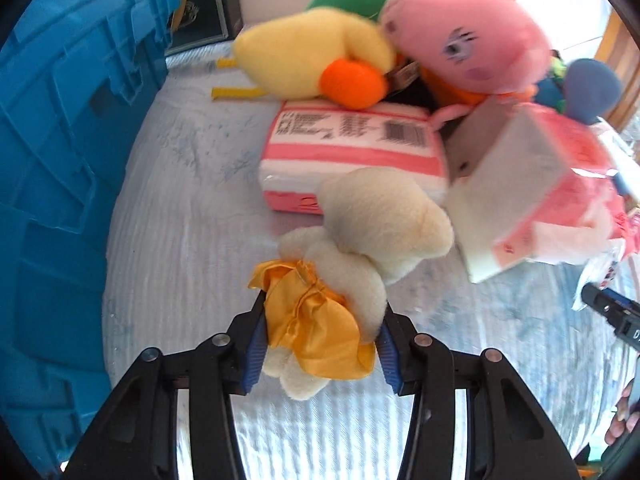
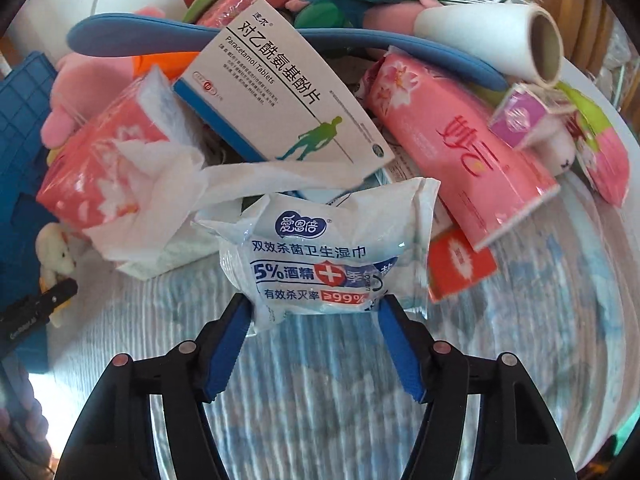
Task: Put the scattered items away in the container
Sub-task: 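Lift and carry the bear and wipes pack in both grippers to the bin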
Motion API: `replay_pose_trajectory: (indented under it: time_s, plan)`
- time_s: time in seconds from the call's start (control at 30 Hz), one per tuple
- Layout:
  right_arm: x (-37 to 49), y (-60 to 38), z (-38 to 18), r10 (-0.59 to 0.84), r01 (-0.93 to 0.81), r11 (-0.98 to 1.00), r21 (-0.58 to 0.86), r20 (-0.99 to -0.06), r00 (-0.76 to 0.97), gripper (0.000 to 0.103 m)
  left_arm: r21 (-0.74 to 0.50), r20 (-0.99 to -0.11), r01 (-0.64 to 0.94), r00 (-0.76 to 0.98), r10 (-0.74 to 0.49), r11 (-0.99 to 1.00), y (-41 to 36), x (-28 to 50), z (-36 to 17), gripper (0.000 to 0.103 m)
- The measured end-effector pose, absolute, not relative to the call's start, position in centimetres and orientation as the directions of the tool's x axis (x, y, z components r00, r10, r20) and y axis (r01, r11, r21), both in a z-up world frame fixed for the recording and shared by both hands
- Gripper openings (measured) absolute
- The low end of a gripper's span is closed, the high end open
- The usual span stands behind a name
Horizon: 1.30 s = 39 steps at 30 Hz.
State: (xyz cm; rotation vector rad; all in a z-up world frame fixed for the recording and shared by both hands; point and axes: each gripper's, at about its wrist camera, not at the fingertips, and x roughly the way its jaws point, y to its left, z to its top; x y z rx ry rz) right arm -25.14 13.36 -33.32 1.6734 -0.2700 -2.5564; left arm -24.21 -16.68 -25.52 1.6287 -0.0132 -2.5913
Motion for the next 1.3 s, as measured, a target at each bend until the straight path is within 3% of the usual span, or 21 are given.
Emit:
replay_pose_trajectory:
  time_s: [0.37,0.77,1.03,1.3]
  plan:
    - [-20.8,13.0,-25.7,-0.218,0.069,-0.975,0.212,-0.845,-0.488,0.066,0.058,-0.828,0.037,-0.556,-0.069,-0.998,-14.4,-23.2,-18.0,0.046]
    - [-22.4,0.6,-9.6,-0.403,0.414,-0.898,0.152,-0.665,-0.629,0.066,0.121,-0.615,0.139,-0.766,-0.184,-0.983,-16.1,-17.4,-2.4,0.046]
    - [-21.7,-12.3,-2.1,-0.534,0.614,-0.784,0.091,-0.602,-0.594,0.066,0.171,-0.545,0.259,-0.779,-0.310,-0.951,-25.7,-14.1,4.3,0.046]
    - [-22.3,-29.8,0.5,-0.593,0.725,-0.685,0.072,-0.633,-0.498,0.067,0.213,-0.647,0.344,-0.652,-0.396,-0.915,-42.5,-13.9,5.9,0.046]
